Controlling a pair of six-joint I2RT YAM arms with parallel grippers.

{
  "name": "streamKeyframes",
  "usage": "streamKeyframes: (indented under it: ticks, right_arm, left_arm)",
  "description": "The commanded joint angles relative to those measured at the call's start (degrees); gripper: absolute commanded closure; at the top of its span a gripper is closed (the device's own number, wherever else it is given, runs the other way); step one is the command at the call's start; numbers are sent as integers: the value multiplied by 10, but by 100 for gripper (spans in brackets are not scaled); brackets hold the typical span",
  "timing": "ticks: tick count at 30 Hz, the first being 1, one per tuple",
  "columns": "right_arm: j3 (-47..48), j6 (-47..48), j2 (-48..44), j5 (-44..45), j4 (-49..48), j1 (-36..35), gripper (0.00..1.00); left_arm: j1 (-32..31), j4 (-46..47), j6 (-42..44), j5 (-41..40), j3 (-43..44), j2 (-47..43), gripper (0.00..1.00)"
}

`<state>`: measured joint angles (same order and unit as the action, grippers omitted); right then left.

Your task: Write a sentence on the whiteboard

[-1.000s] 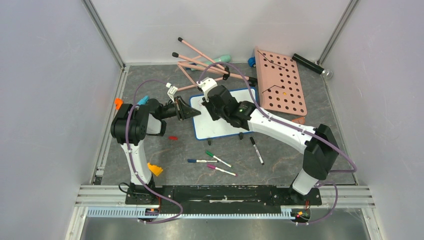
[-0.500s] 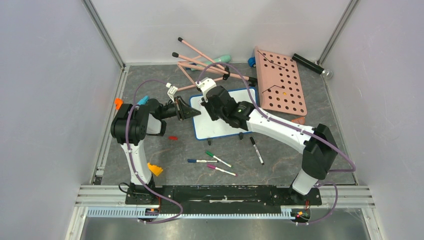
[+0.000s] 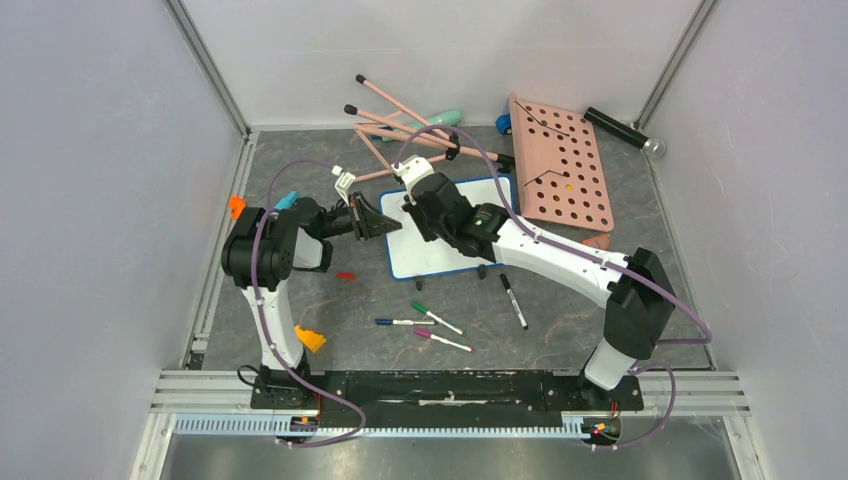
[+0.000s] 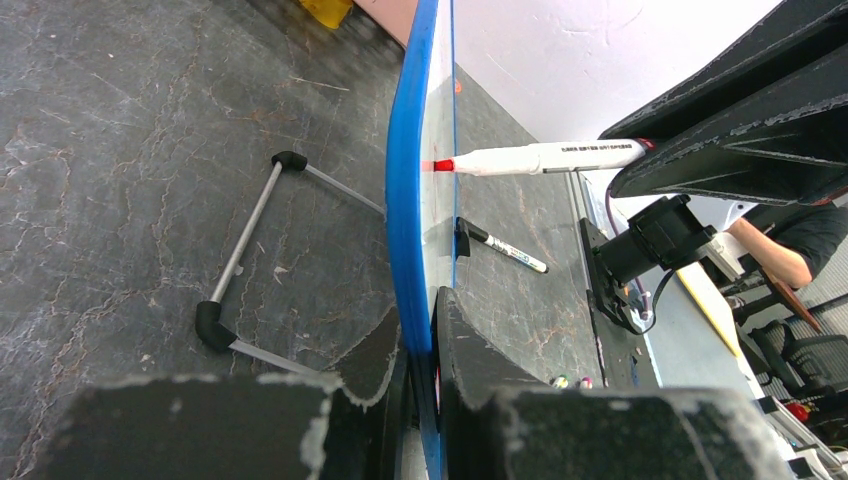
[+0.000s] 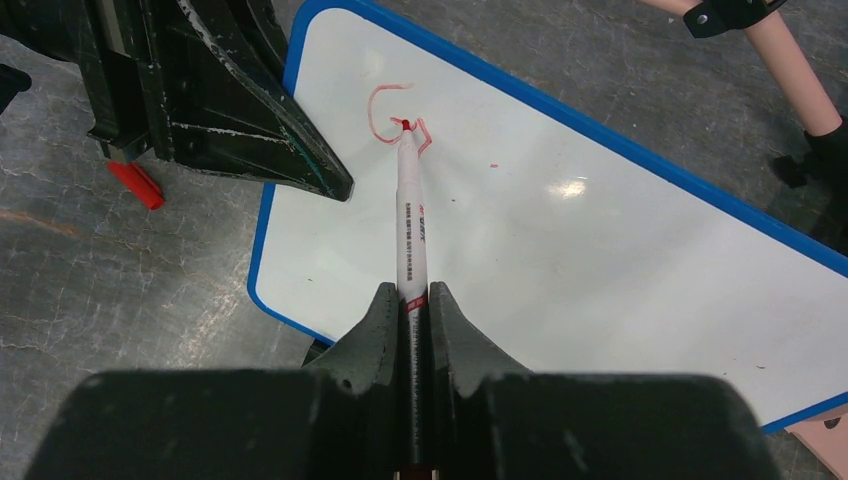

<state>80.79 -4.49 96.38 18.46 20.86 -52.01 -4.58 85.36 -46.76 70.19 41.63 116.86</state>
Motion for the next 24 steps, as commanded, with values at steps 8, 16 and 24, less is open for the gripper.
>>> streamKeyframes:
  ticks: [8, 16, 24]
  right_arm:
    - [-1, -6, -13, 53, 16, 9, 100]
    - [-7, -6, -16, 54, 16, 10, 100]
    - [-13, -5, -18, 53, 16, 11, 100]
  left_arm:
    - [9, 38, 55, -25, 6, 9, 98]
    - [10, 38, 55, -24, 6, 9, 98]
    - [10, 38, 55, -24, 7, 10, 98]
